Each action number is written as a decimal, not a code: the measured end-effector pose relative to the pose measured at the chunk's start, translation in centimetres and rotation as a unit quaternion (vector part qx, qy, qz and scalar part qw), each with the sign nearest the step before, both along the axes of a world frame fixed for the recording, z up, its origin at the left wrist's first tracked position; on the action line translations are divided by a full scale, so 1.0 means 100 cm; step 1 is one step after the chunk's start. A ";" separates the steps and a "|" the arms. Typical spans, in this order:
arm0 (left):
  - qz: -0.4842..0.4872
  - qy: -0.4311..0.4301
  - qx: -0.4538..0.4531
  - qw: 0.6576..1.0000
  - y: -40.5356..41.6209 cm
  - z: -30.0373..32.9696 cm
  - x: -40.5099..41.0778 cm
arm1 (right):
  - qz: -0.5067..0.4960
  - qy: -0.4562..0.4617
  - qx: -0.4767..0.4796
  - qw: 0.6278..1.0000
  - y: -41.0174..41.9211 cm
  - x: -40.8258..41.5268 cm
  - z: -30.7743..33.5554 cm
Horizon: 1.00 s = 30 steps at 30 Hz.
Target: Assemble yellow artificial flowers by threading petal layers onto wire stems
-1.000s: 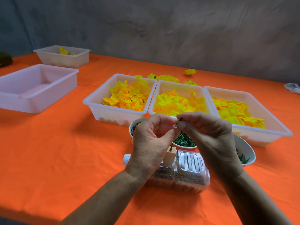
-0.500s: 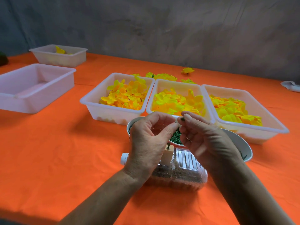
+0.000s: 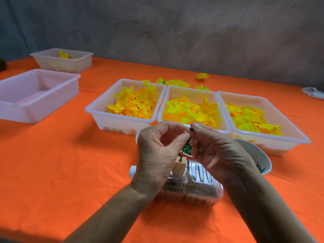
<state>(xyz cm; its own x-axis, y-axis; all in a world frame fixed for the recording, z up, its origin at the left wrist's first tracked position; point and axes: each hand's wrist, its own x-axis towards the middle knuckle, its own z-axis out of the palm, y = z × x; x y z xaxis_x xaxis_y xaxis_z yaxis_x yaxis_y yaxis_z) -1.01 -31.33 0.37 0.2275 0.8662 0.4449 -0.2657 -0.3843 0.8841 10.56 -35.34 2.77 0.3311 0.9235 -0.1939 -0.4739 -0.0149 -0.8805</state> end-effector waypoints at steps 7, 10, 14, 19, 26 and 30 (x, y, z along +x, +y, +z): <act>0.012 0.002 -0.005 1.000 0.000 -0.003 0.001 | -0.018 -0.041 0.016 0.999 0.001 0.002 0.000; 0.011 -0.005 -0.001 1.000 0.000 -0.002 0.002 | -0.022 -0.053 0.019 0.998 0.000 0.002 -0.001; 0.014 -0.013 0.013 1.000 0.001 -0.001 0.002 | -0.031 -0.067 0.027 0.997 -0.001 0.001 -0.003; 0.015 -0.006 0.045 0.999 0.002 -0.002 0.000 | -0.056 -0.157 0.041 0.985 -0.004 -0.001 -0.001; 0.057 0.026 0.099 0.993 0.007 -0.006 -0.001 | -0.083 -0.257 0.134 0.953 -0.007 -0.005 0.001; 0.077 0.017 0.134 0.988 0.009 -0.009 0.000 | -0.077 -0.303 0.177 0.933 -0.008 -0.005 -0.001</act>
<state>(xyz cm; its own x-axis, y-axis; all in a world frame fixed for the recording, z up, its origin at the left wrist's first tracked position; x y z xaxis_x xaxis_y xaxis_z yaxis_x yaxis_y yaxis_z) -1.00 -30.44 -0.51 0.1207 0.7433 0.6579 -0.1579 -0.6400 0.7520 10.04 -36.18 2.63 0.4159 0.8263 0.3798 0.1400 0.3546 -0.9245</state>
